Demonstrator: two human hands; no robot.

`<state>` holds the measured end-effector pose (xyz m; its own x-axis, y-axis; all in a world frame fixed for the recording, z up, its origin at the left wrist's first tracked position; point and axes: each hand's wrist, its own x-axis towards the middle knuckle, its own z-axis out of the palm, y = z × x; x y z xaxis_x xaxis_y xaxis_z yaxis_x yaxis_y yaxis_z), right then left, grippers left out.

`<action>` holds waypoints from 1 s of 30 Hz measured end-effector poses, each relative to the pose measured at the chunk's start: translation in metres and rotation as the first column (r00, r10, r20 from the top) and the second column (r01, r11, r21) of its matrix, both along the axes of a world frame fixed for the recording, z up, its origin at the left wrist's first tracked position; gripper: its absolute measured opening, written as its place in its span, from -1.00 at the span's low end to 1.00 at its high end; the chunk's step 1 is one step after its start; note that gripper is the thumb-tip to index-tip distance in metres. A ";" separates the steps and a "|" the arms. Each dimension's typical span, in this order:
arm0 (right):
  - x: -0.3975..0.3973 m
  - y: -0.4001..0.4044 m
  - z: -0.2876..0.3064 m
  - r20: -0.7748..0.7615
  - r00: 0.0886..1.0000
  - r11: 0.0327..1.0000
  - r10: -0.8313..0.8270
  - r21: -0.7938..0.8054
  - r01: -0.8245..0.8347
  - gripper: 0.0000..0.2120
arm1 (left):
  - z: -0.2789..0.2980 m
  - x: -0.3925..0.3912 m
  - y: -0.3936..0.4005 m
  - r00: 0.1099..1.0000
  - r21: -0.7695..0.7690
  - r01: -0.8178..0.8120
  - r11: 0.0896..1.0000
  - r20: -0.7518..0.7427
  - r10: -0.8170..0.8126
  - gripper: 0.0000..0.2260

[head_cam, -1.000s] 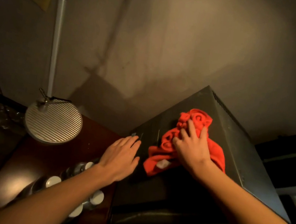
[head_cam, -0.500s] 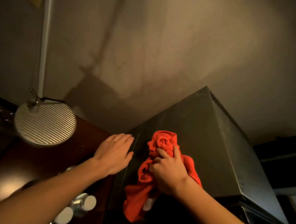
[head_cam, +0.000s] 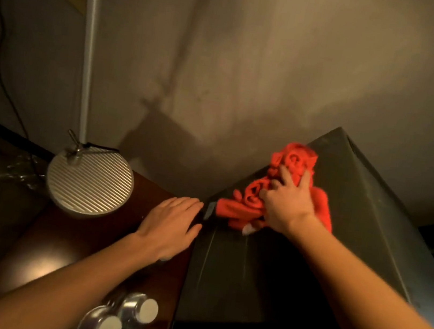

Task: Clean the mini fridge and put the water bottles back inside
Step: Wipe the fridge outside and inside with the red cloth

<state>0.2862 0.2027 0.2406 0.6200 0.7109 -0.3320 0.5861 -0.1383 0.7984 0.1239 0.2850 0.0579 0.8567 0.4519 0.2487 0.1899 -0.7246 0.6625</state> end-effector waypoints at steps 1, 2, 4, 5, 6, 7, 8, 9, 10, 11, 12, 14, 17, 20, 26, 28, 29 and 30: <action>-0.008 -0.005 -0.016 -0.055 0.998 1.000 0.005 -0.024 -0.006 -0.50 | -0.001 0.002 0.000 1.000 0.010 0.000 1.000 -0.006 0.000 -0.50; -0.018 -0.011 -0.033 -0.118 0.993 0.998 -0.003 -0.055 -0.003 -0.57 | -0.001 0.004 0.000 1.000 0.019 0.003 1.000 -0.015 -0.003 -0.50; -0.042 -0.028 -0.065 -0.226 0.974 0.989 -0.033 -0.149 -0.001 -0.59 | -0.003 0.009 -0.001 0.999 0.033 0.012 0.999 -0.038 -0.011 -0.49; -0.055 -0.037 -0.078 -0.271 0.962 0.981 -0.043 -0.196 -0.011 -0.59 | -0.004 0.011 -0.002 0.999 0.034 0.018 0.999 -0.050 -0.017 -0.49; -0.066 -0.047 -0.088 -0.316 0.948 0.972 -0.048 -0.232 -0.028 -0.60 | -0.005 0.013 -0.002 0.998 0.031 0.024 0.999 -0.060 -0.022 -0.49; -0.075 -0.056 -0.094 -0.354 0.934 0.966 -0.052 -0.255 -0.043 -0.62 | -0.006 0.015 -0.002 0.997 0.027 0.030 0.999 -0.071 -0.028 -0.48; -0.080 -0.063 -0.097 -0.382 0.922 0.963 -0.057 -0.263 -0.049 -0.63 | -0.006 0.017 -0.003 0.996 0.024 0.039 0.999 -0.080 -0.037 -0.48; -0.082 -0.067 -0.096 -0.399 0.915 0.964 -0.058 -0.261 -0.053 -0.63 | -0.006 0.019 -0.004 0.995 0.023 0.048 0.999 -0.086 -0.046 -0.47; -0.081 -0.067 -0.094 -0.409 0.911 0.966 -0.051 -0.250 -0.059 -0.63 | -0.007 0.020 -0.005 0.995 0.023 0.054 0.998 -0.090 -0.052 -0.47; -0.078 -0.065 -0.091 -0.411 0.911 0.970 -0.038 -0.233 -0.064 -0.63 | -0.007 0.021 -0.005 0.994 0.026 0.058 0.998 -0.092 -0.055 -0.47; -0.073 -0.060 -0.089 -0.403 0.915 0.976 -0.024 -0.209 -0.066 -0.64 | -0.008 0.021 -0.005 0.994 0.027 0.058 0.998 -0.091 -0.056 -0.47; -0.060 -0.046 -0.086 -0.339 0.940 0.986 -0.019 -0.164 -0.039 -0.64 | -0.013 0.021 -0.003 0.994 0.033 0.051 0.998 -0.096 -0.048 -0.47; -0.031 -0.022 -0.094 -0.194 0.981 0.993 -0.026 -0.121 0.002 -0.60 | -0.018 0.024 0.003 0.992 0.049 0.050 0.998 -0.121 -0.044 -0.48; -0.004 -0.003 -0.114 -0.094 0.995 0.995 -0.037 -0.095 0.028 -0.55 | -0.017 0.035 0.009 0.993 0.065 0.052 0.997 -0.108 -0.045 -0.53; 0.031 0.032 -0.156 -0.056 0.995 0.995 -0.078 -0.071 0.074 -0.58 | -0.020 0.050 0.012 0.996 0.069 0.041 0.997 -0.082 -0.035 -0.63; 0.027 0.034 -0.167 -0.129 0.984 0.990 -0.120 -0.085 0.109 -0.59 | -0.022 0.053 0.005 0.997 0.077 0.044 0.996 -0.072 -0.039 -0.67; 0.023 0.032 -0.171 -0.184 0.972 0.987 -0.143 -0.099 0.127 -0.57 | -0.022 0.053 0.002 0.997 0.080 0.048 0.996 -0.067 -0.042 -0.66; 0.017 0.028 -0.174 -0.234 0.957 0.981 -0.174 -0.130 0.146 -0.54 | -0.021 0.053 -0.002 0.997 0.083 0.051 0.995 -0.064 -0.046 -0.65</action>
